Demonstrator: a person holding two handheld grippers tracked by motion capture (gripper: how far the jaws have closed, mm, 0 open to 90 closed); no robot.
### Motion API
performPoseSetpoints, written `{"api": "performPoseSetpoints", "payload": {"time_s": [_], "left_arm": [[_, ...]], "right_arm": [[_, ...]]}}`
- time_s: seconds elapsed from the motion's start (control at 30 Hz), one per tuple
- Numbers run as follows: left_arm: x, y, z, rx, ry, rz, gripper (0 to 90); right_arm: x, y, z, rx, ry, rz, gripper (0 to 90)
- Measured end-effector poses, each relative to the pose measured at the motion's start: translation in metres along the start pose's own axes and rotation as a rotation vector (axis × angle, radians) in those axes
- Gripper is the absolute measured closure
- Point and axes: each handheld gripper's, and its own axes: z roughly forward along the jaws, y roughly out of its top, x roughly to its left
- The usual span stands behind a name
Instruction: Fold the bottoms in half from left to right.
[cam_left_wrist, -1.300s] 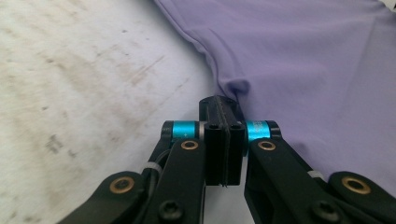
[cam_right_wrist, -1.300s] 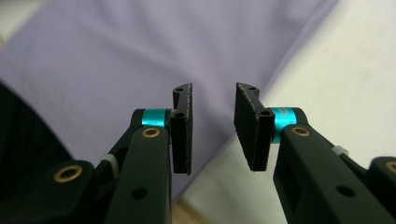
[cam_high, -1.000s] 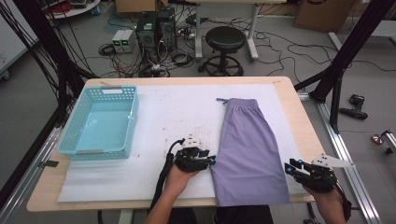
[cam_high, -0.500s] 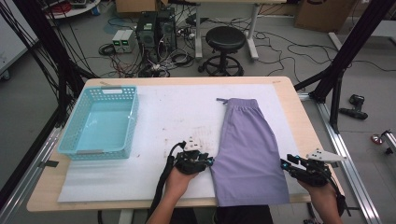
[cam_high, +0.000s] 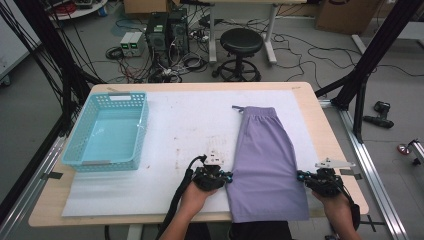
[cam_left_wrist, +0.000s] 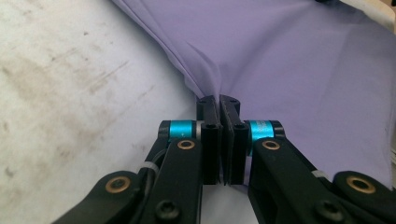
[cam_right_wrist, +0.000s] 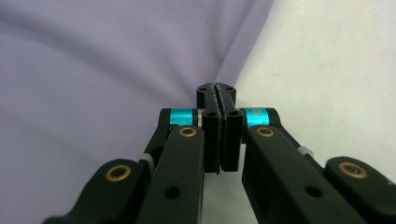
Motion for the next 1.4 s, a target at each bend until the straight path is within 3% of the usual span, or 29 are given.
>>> {"api": "performPoseSetpoints", "payload": {"time_s": [0.1,0.4,0.43,0.53,0.63,0.8,0.9,0.93,1.03,1.1,1.2,1.27,1.4], "left_arm": [[-0.005,-0.006,-0.007,0.008,-0.012,0.012,87.1],[-0.02,-0.029,-0.021,-0.041,-0.059,0.017,86.3],[-0.019,-0.03,-0.022,-0.056,-0.057,0.018,84.7],[-0.01,-0.028,-0.031,-0.121,-0.036,0.009,73.0],[0.004,-0.023,-0.041,-0.192,-0.007,-0.006,63.3],[0.032,-0.009,-0.062,-0.307,0.045,-0.02,46.7],[0.044,-0.001,-0.071,-0.322,0.072,-0.024,31.1],[0.048,0.001,-0.074,-0.328,0.067,-0.02,25.2],[0.058,0.006,-0.082,-0.332,0.074,0.017,23.4],[0.066,0.01,-0.088,-0.328,0.095,0.024,23.2],[0.077,0.013,-0.095,-0.31,0.114,0.053,23.2],[0.085,0.016,-0.098,-0.306,0.134,0.077,23.2],[0.094,0.018,-0.101,-0.301,0.167,0.069,23.2]], "right_arm": [[0.005,-0.008,-0.006,-0.001,0.019,-0.017,89.7],[0.016,-0.028,-0.022,-0.015,0.059,-0.053,88.9],[0.016,-0.029,-0.024,-0.021,0.064,-0.051,85.4],[0.013,-0.025,-0.026,-0.06,0.07,-0.049,63.2],[0.006,-0.009,-0.024,-0.129,0.056,-0.025,47.9],[-0.002,0.041,-0.004,-0.22,0.039,-0.056,38.6],[-0.001,0.071,0.018,-0.237,0.056,-0.078,34.7],[-0.001,0.084,0.03,-0.217,0.044,-0.081,32.7],[0.002,0.11,0.058,-0.141,0.029,-0.08,23.4],[0.004,0.125,0.072,-0.129,0.024,-0.104,21.5],[0.008,0.143,0.088,-0.124,0.039,-0.107,21.4],[0.01,0.15,0.096,-0.123,0.055,-0.141,23.6],[0.017,0.161,0.111,-0.082,0.091,-0.155,46.8]]}}
